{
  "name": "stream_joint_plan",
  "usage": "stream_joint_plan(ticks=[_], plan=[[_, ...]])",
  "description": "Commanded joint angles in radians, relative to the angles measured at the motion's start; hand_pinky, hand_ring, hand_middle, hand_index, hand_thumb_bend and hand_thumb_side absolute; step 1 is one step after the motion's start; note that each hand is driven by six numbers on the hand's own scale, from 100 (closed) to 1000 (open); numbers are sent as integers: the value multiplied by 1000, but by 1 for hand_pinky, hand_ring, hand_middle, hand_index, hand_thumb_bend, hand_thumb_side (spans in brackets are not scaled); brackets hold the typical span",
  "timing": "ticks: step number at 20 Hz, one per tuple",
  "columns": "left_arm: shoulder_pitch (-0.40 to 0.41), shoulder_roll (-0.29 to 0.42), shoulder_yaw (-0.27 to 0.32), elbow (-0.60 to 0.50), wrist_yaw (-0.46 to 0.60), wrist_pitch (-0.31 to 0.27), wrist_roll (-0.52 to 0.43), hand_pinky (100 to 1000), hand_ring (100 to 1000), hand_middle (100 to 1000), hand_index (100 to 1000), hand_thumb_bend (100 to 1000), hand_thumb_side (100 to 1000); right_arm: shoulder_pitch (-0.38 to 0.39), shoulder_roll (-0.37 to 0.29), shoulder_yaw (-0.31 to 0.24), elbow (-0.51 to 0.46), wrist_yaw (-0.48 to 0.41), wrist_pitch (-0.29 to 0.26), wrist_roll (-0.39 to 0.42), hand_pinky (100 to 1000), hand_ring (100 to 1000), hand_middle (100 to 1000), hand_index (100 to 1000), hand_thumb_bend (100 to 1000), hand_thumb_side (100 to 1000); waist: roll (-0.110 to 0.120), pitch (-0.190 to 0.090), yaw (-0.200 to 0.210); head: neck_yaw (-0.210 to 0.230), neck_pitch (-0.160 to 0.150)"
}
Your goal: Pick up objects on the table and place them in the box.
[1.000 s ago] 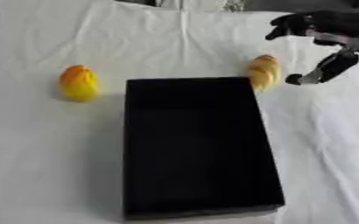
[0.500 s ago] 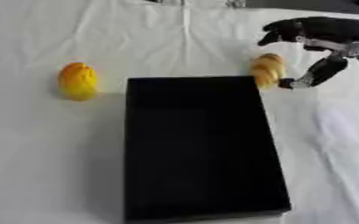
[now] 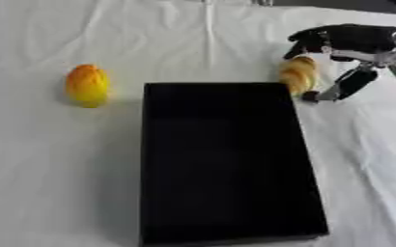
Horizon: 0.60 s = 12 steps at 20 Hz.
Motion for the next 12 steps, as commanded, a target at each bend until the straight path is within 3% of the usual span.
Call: stream_joint_plan(ticks=[1,4,12], plan=[[-13,11,4,-16,5,1,-3,840,873,773,917,114,621,-10,-14,-9,9,15,7,-14,893,932,648,817,190,380,4,-20,3,-4,-11],[-12,11,4,-16,5,2,-4,840,872,773,917,113,621,-9,-12,-4,8,9,10,-35,873,887,530,741,100,376,6,-21,3,-5,-9],[-8,14,3,-16,4,7,-5,841,868,772,917,116,618,-11,-25,3,-32,-88,21,-86,842,825,353,633,100,252,11,-35,-6,-5,1]])
